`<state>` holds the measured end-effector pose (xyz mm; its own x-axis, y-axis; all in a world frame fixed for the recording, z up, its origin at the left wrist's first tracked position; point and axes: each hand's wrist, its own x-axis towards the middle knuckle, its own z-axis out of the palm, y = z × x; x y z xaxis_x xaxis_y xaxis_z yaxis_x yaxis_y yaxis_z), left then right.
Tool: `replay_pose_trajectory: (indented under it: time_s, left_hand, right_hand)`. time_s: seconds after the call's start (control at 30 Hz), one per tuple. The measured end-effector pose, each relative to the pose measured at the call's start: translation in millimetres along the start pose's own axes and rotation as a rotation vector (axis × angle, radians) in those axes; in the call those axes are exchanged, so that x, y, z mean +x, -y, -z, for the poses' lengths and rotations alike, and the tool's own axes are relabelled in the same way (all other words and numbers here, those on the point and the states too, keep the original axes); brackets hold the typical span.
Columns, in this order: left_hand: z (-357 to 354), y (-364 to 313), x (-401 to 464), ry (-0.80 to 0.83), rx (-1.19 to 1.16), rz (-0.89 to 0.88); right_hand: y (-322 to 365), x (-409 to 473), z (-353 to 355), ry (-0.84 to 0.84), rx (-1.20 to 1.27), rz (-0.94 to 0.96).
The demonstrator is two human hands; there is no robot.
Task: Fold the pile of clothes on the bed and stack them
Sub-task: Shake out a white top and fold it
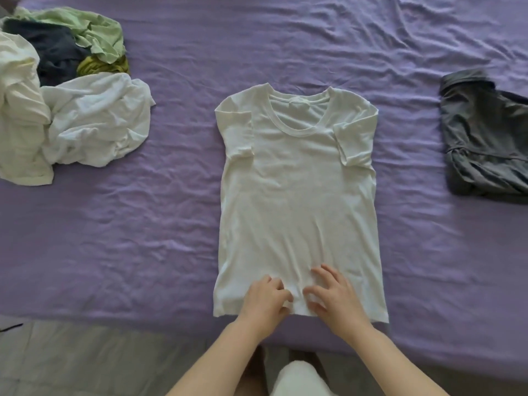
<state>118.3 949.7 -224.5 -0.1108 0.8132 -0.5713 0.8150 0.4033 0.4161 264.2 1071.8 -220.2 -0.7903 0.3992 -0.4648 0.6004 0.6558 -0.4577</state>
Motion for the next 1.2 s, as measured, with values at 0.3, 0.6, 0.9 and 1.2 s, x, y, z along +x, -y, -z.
replay_pose_trajectory:
  time_s: [0.3,0.6,0.9,1.2]
  left_hand:
    - [-28,5,7,-0.001,0.086,0.029]
    - [1,12,20,0.056,-0.206,0.065]
    - [70,19,55,0.066,-0.630,0.204]
    - [123,18,107,-0.140,-0.711,0.288]
  right_hand:
    - [6,-24,-36,-0.094,-0.014,-0.124]
    - [-5,-9,-17,-0.069,-0.048,-0.037]
    - [-15,17,23,-0.075,0.269,-0.175]
    - [-39,98,117,-0.115,0.458,-0.124]
